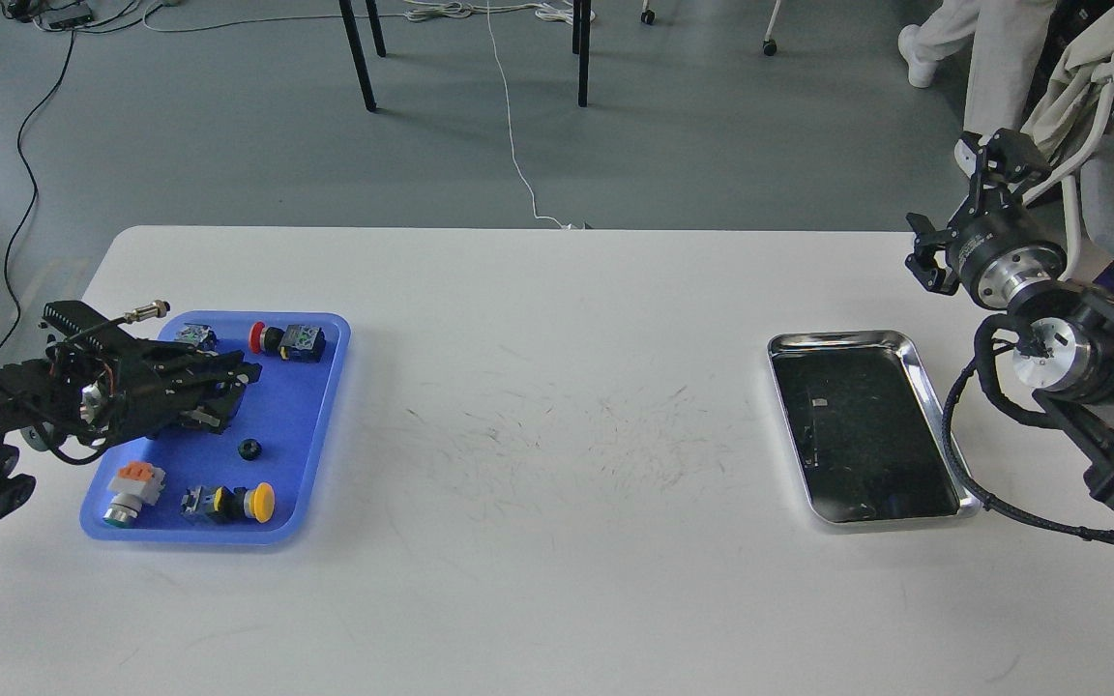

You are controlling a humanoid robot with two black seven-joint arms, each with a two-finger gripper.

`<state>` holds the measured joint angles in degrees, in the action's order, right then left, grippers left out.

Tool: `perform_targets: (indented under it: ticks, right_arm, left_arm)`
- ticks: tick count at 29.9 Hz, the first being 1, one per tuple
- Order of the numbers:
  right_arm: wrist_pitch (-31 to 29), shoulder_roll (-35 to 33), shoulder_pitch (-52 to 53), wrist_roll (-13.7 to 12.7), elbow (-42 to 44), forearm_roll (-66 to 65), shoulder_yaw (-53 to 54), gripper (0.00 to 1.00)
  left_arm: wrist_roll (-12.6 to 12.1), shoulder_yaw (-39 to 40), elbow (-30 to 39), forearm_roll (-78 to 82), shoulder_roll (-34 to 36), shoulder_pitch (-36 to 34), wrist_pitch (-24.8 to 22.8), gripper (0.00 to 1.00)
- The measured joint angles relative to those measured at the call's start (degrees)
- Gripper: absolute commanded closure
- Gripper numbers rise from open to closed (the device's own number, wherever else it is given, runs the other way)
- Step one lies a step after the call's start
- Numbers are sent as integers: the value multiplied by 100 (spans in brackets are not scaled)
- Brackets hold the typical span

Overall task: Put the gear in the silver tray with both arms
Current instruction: 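Close the left gripper on the small black gear in the tray, then lift the black gear and carry it toward the table center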

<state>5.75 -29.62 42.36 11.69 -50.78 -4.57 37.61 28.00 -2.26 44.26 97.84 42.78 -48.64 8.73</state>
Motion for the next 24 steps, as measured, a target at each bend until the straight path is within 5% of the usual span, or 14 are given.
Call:
perform_targets:
  ticks: [8,24]
  right_arm:
    - [-2,-10,4,0,-1,-8,0,1]
    - [-4,-239,81,-18,-109,-61,-168,1]
  left_arm:
    - [-2,26,850,-1193,207,-765,-696,93]
    - [1,-10,2366,-1040,-348,-982,-777,93]
